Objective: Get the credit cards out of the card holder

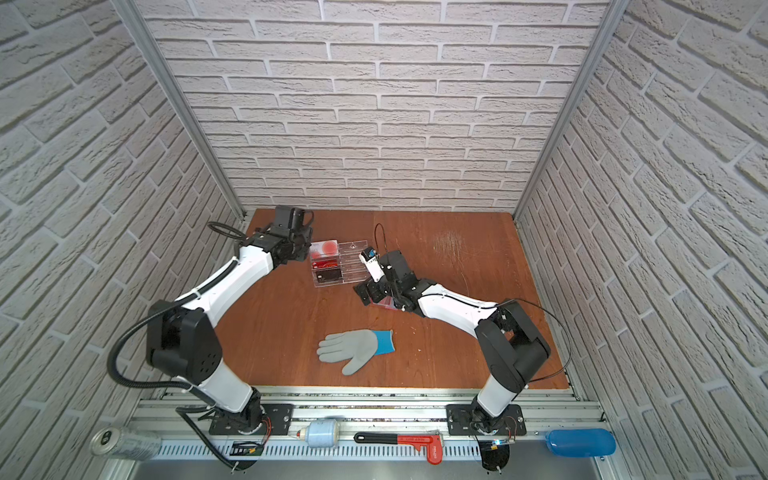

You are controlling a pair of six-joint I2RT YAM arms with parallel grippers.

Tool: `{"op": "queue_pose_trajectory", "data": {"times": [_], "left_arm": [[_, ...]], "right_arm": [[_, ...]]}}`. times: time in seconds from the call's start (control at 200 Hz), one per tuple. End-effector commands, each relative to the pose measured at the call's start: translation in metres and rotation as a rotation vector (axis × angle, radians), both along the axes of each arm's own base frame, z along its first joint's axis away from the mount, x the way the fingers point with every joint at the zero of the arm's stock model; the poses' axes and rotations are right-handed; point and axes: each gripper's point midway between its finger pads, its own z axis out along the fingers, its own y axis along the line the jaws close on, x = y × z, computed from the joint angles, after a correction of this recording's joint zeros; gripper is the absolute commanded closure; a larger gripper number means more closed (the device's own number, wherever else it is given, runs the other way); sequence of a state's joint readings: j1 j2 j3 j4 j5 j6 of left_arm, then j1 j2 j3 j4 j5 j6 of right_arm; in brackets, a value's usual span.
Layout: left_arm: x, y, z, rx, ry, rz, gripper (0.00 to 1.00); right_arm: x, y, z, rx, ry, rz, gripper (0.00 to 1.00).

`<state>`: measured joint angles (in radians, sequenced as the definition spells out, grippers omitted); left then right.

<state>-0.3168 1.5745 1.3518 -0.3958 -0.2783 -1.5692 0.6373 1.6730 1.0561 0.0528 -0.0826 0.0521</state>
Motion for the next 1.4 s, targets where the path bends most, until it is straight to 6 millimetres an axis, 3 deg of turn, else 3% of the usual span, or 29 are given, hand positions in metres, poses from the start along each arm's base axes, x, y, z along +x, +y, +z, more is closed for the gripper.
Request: {"op": "queue_pose_trajectory", "data": {"times": [0.0, 0.165, 0.37, 0.43, 0.45, 0.485, 0.745, 1.12, 1.395], "left_arm": [[-0.017, 0.018, 0.013, 0.263, -0.062, -0.138, 0.05], [-0.044, 0.022, 0.001, 0.323, -0.168, -0.239, 0.02], [-0.072, 0.019, -0.054, 0.134, -0.254, -0.297, 0.02], [-0.079, 0.017, -0.061, 0.111, -0.274, -0.322, 0.02], [-0.081, 0.017, -0.06, 0.118, -0.287, -0.333, 0.02], [-0.084, 0.016, -0.059, 0.135, -0.293, -0.354, 0.02], [-0.106, 0.018, -0.047, 0.231, -0.359, -0.421, 0.02], [-0.116, 0.017, -0.068, 0.213, -0.339, -0.444, 0.02], [-0.116, 0.017, -0.067, 0.201, -0.354, -0.454, 0.02]], "right_arm": [[0.015, 0.002, 0.005, -0.03, -0.039, -0.049, 0.0], [0.033, 0.017, 0.003, -0.096, -0.075, -0.063, 0.01], [0.052, 0.051, 0.004, -0.119, -0.112, -0.049, 0.0], [0.056, 0.062, 0.001, -0.13, -0.119, -0.042, 0.0], [0.057, 0.064, 0.005, -0.129, -0.13, -0.046, 0.0], [0.06, 0.07, -0.013, -0.157, -0.114, -0.048, 0.0], [0.083, 0.091, -0.023, -0.182, -0.148, -0.123, 0.0], [0.116, 0.09, -0.031, -0.234, -0.176, -0.276, 0.0], [0.127, 0.096, -0.032, -0.225, -0.176, -0.316, 0.0]]}}
